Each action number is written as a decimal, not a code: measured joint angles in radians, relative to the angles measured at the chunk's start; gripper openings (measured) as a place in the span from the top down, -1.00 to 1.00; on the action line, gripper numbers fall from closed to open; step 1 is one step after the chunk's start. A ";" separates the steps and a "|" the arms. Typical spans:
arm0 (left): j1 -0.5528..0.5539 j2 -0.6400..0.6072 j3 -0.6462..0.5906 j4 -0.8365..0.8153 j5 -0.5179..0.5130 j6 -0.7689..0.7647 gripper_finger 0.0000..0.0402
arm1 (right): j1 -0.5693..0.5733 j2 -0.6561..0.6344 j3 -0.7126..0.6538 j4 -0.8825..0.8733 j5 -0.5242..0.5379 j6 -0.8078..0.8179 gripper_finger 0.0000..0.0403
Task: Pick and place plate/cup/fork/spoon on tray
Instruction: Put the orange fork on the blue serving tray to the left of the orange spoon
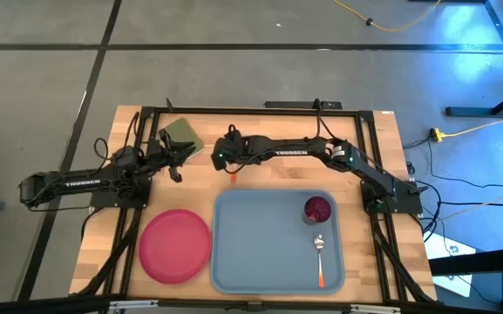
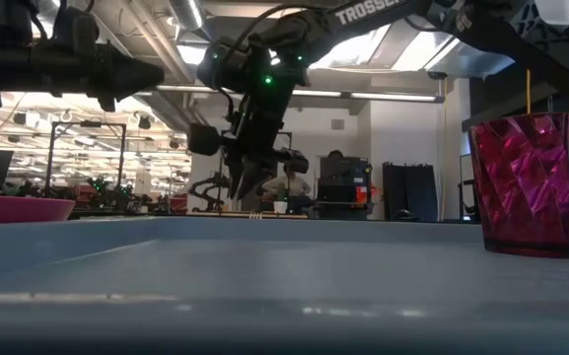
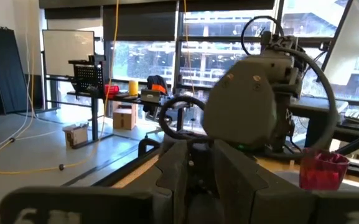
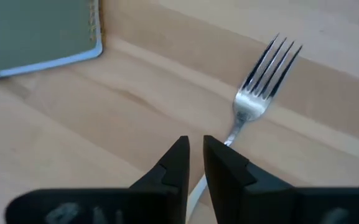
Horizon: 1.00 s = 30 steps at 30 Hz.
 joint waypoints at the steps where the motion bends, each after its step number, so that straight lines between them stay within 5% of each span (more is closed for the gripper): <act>1: 0.000 0.000 0.000 -0.007 0.000 0.000 0.63 | -0.005 0.000 0.000 -0.001 -0.015 0.019 0.70; 13: 0.000 0.000 0.000 -0.034 0.000 0.000 0.63 | -0.005 0.000 0.000 -0.020 -0.035 0.102 0.25; 30: 0.000 0.000 0.000 -0.035 0.000 0.000 0.63 | 0.004 0.043 0.000 -0.033 -0.004 0.158 0.22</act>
